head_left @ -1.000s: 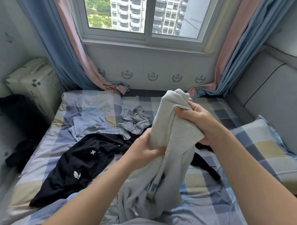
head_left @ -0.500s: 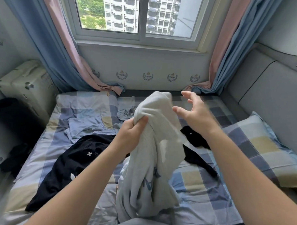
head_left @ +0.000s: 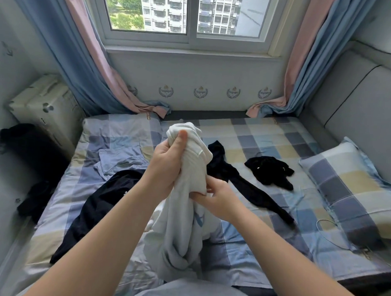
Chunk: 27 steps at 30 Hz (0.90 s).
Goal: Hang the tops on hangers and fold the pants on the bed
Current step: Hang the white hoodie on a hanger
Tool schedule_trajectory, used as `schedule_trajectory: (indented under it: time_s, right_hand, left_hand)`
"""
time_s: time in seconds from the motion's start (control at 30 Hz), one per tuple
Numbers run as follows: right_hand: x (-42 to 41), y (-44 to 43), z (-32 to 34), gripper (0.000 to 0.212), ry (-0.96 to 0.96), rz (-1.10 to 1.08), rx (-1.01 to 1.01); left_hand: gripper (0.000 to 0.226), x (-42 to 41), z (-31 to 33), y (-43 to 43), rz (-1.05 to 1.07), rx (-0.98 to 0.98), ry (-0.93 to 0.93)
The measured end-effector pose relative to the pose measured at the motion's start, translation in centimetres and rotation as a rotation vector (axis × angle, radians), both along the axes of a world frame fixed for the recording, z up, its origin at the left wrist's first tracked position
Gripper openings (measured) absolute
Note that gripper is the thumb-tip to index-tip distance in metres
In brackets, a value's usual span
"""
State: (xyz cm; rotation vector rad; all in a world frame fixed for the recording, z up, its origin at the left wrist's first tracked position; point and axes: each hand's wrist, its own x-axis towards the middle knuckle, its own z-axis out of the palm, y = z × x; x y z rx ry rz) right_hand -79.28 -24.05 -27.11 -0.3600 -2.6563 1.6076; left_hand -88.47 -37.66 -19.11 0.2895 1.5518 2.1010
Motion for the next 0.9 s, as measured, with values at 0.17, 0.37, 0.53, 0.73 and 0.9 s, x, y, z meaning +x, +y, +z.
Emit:
schedule_trajectory:
  time_s: [0.17, 0.37, 0.53, 0.73, 0.9]
  right_hand:
    - [-0.2, 1.4, -4.0, 0.024, -0.193, 0.019, 0.102]
    - [1.0, 4.7, -3.3, 0.012, -0.094, -0.183, 0.181]
    - [1.1, 5.7, 0.6, 0.013, 0.03, -0.242, 0.074]
    - [-0.6, 5.3, 5.1, 0.01, 0.125, -0.372, -0.12]
    - [-1.2, 4.4, 7.8, 0.014, 0.174, -0.476, -0.311]
  left_hand:
    - [0.039, -1.1, 0.1, -1.3, 0.058, -0.034, 0.014]
    - [0.029, -3.2, -3.2, -3.3, 0.161, -0.275, 0.025]
    - [0.027, -3.7, -6.1, -3.7, 0.128, -0.382, 0.012]
    - [0.043, -1.9, -7.1, -1.0, -0.107, -0.406, 0.095]
    - [0.059, 1.1, -7.1, 0.8, -0.293, -0.556, 0.369]
